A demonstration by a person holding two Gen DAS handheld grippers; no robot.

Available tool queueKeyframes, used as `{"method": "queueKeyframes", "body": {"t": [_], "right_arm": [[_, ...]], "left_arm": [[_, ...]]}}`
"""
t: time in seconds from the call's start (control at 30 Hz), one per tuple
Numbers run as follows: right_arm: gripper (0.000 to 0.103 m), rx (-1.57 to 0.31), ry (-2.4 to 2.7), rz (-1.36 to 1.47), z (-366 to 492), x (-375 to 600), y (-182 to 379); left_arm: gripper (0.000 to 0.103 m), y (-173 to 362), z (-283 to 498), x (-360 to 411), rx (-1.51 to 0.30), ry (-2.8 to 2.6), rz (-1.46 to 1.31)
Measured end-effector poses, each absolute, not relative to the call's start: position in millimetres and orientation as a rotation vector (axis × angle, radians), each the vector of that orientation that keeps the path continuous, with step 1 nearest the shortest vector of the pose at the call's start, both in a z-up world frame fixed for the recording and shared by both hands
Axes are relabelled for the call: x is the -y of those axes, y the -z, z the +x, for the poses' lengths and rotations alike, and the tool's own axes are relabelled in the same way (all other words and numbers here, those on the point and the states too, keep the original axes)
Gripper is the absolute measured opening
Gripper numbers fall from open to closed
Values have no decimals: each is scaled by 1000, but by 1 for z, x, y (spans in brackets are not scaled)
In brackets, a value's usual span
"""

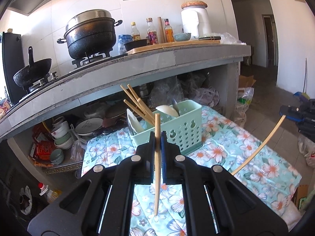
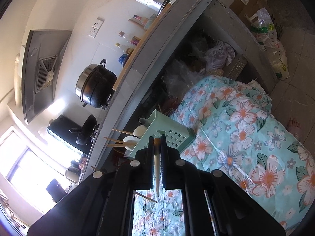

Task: Organize utensils
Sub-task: 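Lift the chopsticks and carry them over the green holder with both tools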

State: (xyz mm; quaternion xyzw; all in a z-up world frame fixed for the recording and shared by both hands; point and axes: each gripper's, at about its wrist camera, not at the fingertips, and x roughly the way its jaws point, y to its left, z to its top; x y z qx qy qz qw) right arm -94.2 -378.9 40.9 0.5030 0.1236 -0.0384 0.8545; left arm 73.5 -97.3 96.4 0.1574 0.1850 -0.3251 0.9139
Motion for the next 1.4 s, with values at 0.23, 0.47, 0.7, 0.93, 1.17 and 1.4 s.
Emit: {"method": "queueKeyframes", "body": {"t": [0.23,0.47,0.7,0.93,1.17,1.4], "right_arm": [[6,-257,77,1058,-95,378,-43],[6,-260,72,1058,-93,376,-44],[6,-266,69,1064,-90,375,-42],[6,-266,68,1066,-89,376,-42],[6,-261,75,1072,-92,379,-38],[6,-253,82,1085,-96,387,-34]], "left_arm": [[4,-102,71,97,-378,689,295],[4,-103,72,96,-378,693,289],[4,-103,71,99,-386,698,281],[4,-102,72,99,-388,698,278],[4,-109,78,101,-379,706,239],[4,-140,85,112,-321,758,133]]}}
